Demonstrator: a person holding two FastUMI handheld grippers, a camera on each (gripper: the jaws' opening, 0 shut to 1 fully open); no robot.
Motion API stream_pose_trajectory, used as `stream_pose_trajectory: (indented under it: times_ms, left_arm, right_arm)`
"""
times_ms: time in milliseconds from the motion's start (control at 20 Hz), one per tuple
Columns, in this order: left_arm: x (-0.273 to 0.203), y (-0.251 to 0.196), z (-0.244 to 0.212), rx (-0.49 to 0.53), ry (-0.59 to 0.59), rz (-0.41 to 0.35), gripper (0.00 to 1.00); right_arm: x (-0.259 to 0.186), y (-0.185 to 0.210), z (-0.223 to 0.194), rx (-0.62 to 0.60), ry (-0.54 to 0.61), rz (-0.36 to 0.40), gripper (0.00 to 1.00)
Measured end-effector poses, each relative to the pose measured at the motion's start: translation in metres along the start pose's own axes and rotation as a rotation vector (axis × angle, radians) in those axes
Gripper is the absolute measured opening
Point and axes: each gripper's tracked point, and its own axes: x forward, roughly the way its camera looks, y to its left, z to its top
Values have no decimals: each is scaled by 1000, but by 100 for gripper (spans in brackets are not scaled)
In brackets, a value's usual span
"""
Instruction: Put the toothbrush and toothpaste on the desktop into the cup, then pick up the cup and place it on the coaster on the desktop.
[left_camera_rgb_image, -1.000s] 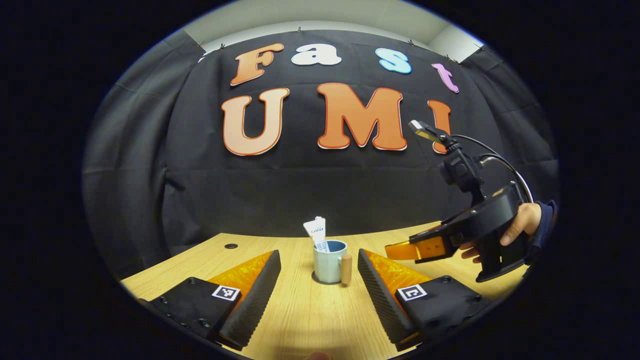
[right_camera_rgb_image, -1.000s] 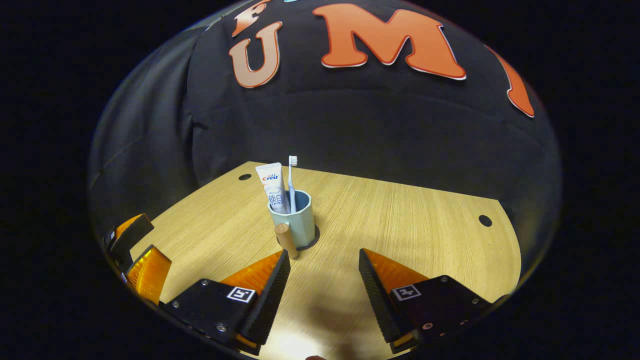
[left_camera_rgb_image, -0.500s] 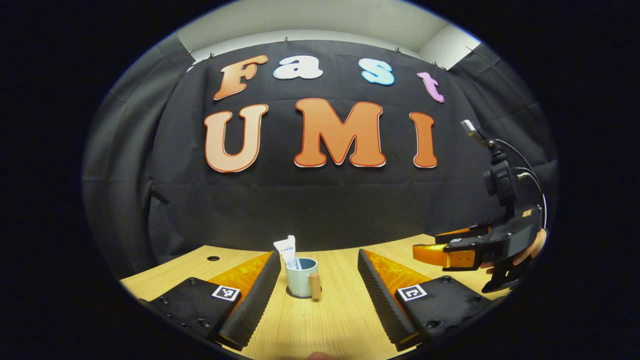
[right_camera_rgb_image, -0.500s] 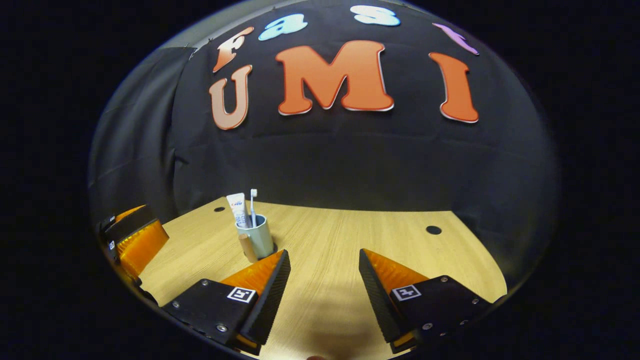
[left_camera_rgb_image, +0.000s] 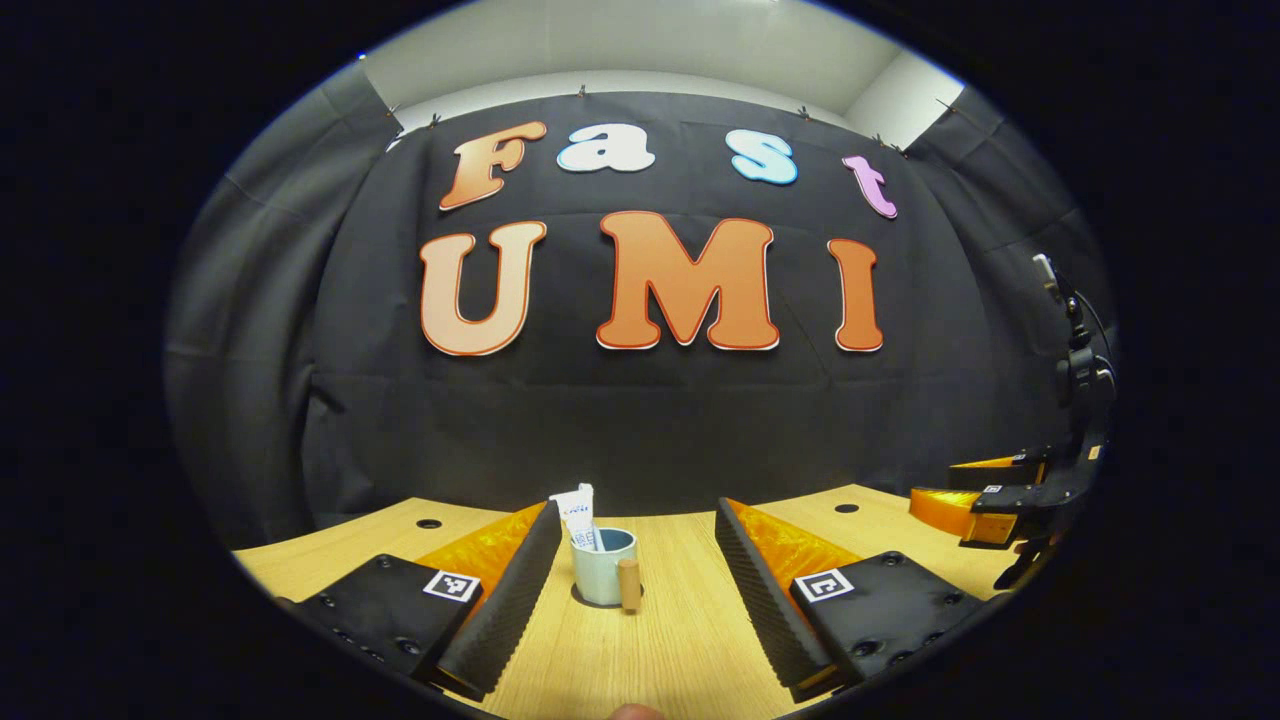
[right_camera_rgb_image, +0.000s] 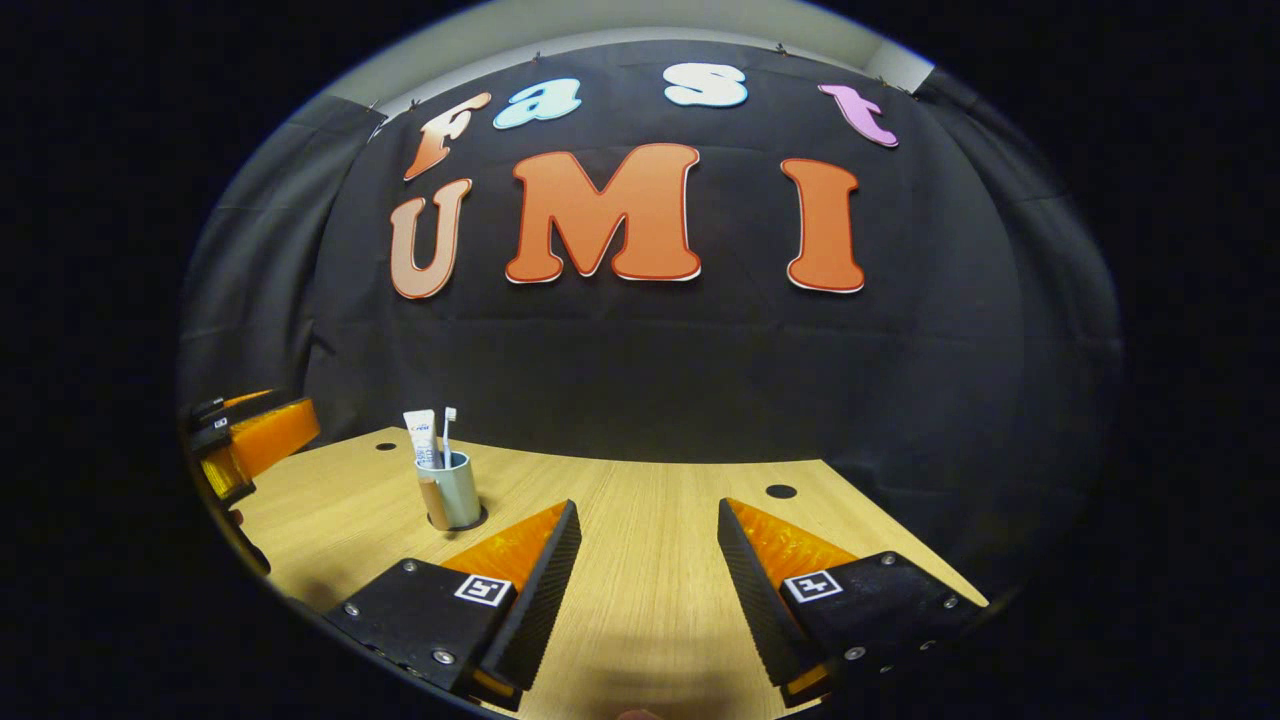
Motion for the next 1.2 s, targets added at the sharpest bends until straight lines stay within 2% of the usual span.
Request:
stream_pose_trajectory:
  times_ms: [450,700,800,1200]
  left_arm:
    - [-9,21,14,22,-76,54,96]
    - [-10,20,14,26,-92,55,96]
    - [-9,20,15,22,-105,58,100]
    - [-7,11,16,25,-136,53,98]
  right_arm:
    - [-7,6,17,-2,-85,33,84]
    - [-5,6,20,11,-97,36,84]
    - [-4,5,21,8,-102,35,84]
    - [-4,6,25,-14,-129,41,84]
